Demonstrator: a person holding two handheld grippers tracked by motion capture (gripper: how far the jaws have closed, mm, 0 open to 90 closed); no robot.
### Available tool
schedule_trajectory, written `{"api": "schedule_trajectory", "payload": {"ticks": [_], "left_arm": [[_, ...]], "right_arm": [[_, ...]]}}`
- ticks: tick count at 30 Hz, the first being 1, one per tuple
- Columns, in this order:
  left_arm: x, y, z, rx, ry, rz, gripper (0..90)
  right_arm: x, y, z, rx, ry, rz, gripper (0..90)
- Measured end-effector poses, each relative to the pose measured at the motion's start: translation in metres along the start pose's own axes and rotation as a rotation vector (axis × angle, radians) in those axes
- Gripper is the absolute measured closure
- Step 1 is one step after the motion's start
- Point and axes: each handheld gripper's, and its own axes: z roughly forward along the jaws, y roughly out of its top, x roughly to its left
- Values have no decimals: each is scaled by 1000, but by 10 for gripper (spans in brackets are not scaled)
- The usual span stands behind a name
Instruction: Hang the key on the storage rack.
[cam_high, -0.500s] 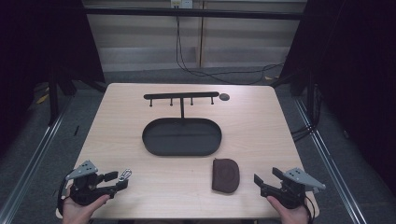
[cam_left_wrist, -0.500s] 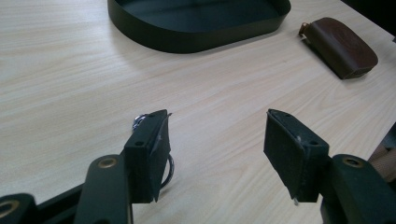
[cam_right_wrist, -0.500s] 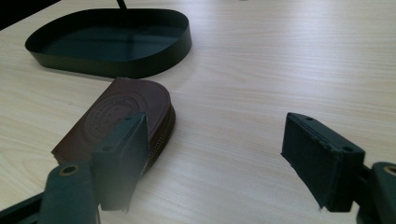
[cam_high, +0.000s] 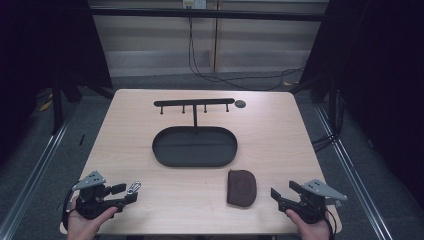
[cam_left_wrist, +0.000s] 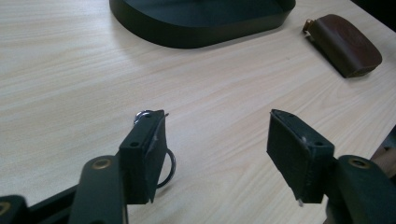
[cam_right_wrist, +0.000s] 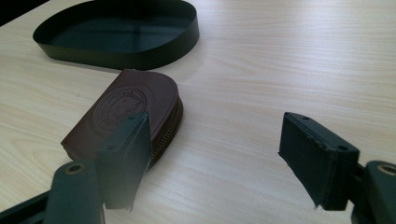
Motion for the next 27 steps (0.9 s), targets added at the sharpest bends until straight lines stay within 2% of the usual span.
{"api": "schedule_trajectory", "payload": {"ticks": [3, 7, 10, 13, 15, 20, 27], "left_arm": [[0, 3, 1, 10, -13, -7, 390], [1, 7, -1, 15, -16, -15, 463], [1, 12, -2, 27, 5, 5, 483], [3, 19, -6, 25, 28, -28, 479], [5, 22, -9, 25, 25, -30, 489], [7, 28, -8, 101, 34, -15, 509], [15, 34, 2, 189, 91, -9, 482]], "right_arm": [[1, 1, 0, 0, 2, -8, 248], [2, 0, 0, 6, 7, -16, 246], [1, 0, 1, 8, 15, -9, 246], [1, 1, 2, 13, 17, -9, 246], [1, 1, 2, 16, 18, -13, 246], [1, 0, 3, 23, 15, -4, 246], [2, 1, 4, 26, 24, -5, 246]]}}
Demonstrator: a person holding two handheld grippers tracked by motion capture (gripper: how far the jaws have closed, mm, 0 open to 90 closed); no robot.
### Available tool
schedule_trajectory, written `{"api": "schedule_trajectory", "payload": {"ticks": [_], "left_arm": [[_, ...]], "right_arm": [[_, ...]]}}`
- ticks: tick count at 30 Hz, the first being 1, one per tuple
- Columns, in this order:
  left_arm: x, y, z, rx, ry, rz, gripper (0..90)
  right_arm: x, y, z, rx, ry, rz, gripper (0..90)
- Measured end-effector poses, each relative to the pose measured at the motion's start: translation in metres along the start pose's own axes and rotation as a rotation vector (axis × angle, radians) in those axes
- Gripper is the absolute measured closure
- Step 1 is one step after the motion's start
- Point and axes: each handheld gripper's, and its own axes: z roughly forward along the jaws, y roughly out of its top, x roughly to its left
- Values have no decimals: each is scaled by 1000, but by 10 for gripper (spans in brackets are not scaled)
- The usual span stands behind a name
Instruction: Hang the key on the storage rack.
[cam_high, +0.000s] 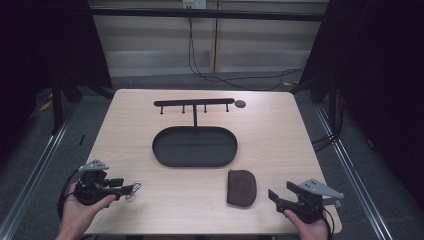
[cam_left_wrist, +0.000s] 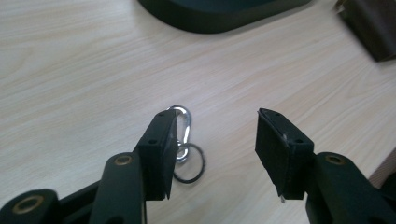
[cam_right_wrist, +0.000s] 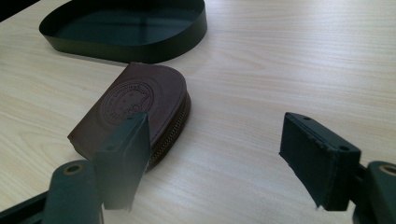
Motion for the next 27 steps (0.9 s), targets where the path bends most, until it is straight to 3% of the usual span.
{"api": "schedule_trajectory", "payload": {"ticks": [5, 10, 18, 22, 27], "left_arm": [[0, 11, 2, 32, 46, 20, 481], [1, 22, 10, 85, 29, 41, 514], [4, 35, 32, 247, 45, 66, 541], [4, 40, 40, 300, 45, 93, 544], [8, 42, 51, 358, 42, 95, 570]], "right_arm": [[0, 1, 3, 9, 6, -6, 242], [1, 2, 5, 18, 8, -16, 242], [1, 2, 5, 22, 14, -20, 244], [2, 1, 7, 33, 12, -22, 244], [2, 1, 7, 37, 14, -24, 243]]}}
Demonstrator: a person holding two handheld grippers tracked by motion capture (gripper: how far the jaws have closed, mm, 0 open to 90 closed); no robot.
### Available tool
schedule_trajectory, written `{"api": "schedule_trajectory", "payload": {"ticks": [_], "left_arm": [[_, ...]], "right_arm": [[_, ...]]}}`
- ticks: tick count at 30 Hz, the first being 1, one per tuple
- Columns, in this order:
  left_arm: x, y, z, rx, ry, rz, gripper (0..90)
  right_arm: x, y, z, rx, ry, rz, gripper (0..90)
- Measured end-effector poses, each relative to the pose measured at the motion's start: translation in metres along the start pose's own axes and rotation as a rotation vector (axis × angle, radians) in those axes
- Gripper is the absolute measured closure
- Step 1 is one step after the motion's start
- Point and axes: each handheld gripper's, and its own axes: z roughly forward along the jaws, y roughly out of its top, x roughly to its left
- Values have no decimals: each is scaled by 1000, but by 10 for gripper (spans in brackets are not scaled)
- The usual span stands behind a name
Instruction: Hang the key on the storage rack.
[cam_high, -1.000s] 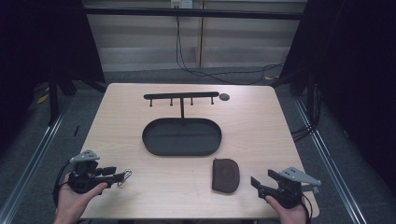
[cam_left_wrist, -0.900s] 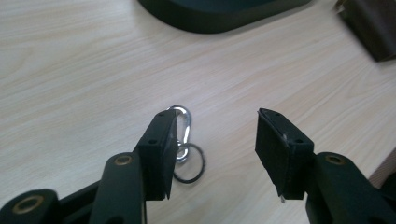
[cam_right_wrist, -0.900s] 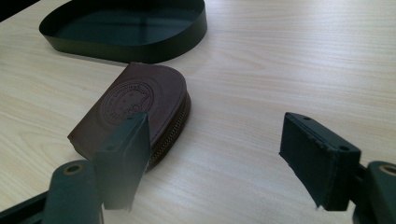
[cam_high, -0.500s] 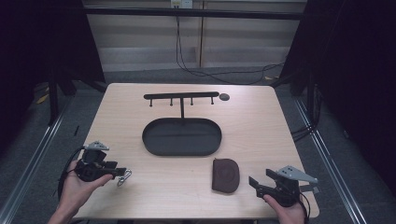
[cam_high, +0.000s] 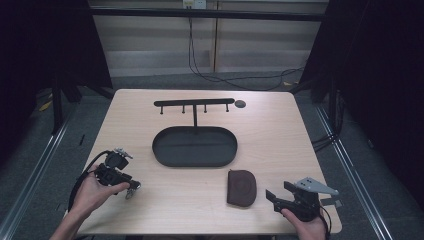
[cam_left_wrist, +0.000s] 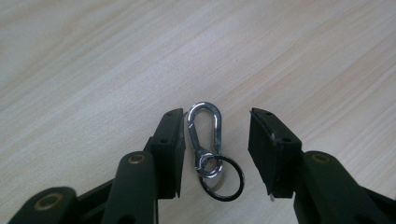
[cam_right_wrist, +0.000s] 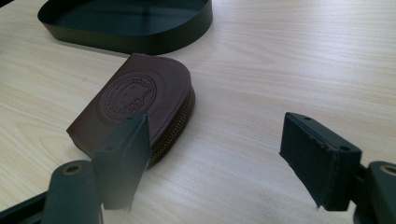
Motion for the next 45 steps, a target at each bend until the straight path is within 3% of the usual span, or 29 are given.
{"api": "schedule_trajectory", "payload": {"ticks": [7, 14, 23, 31, 32, 45], "left_arm": [[4, 3, 10, 74, -13, 4, 609], [3, 5, 16, 114, -14, 16, 627], [-9, 16, 21, 216, 72, 69, 639], [-14, 28, 27, 308, 103, 93, 667], [-15, 29, 27, 312, 119, 84, 666], [-11, 30, 27, 313, 89, 76, 685]], "right_arm": [[0, 0, 2, 9, 10, 2, 240], [0, 0, 2, 10, 12, 3, 239], [-1, 0, 1, 7, 19, 16, 239], [-1, 0, 1, 7, 21, 6, 239], [-1, 0, 1, 7, 20, 5, 239], [-1, 0, 2, 9, 18, 7, 239]]}}
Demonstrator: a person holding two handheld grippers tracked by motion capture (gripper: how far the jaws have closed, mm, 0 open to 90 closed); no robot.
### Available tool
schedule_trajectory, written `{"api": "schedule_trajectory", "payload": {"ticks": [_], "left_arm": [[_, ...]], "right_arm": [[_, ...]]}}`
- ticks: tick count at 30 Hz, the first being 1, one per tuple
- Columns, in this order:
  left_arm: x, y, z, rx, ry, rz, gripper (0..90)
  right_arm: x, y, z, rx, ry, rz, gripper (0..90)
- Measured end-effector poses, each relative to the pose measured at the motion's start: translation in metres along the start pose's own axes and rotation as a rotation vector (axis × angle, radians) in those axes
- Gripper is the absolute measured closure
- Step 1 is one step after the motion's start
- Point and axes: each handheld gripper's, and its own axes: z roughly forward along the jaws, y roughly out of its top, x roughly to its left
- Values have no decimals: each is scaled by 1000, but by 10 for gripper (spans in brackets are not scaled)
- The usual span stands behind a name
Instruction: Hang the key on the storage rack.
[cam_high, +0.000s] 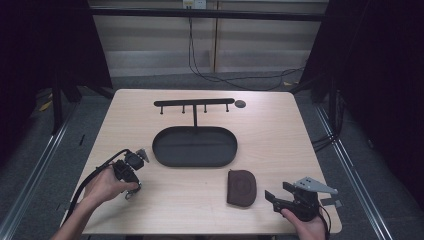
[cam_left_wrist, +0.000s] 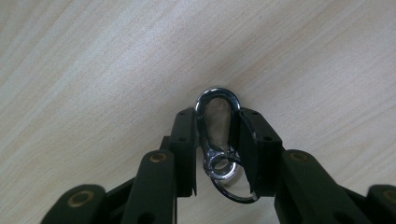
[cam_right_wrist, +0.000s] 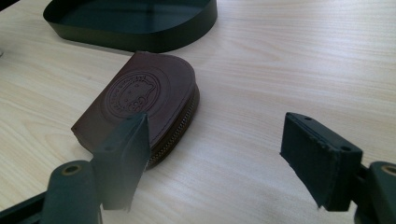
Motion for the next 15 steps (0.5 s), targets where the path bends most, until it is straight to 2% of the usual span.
{"api": "schedule_trajectory", "payload": {"ticks": [5, 8, 9, 15], "left_arm": [[6, -5, -5, -24, -19, -13, 685], [9, -8, -12, -40, -16, -38, 685], [10, -8, -15, -46, -11, -32, 685], [14, -11, -29, -117, -32, -47, 685]], "right_arm": [[0, 0, 0, 0, 1, 4, 239], [0, 0, 1, 0, -2, 3, 237], [0, 0, 1, 1, -3, 3, 235], [-1, 0, 0, -1, -4, 8, 234]]}}
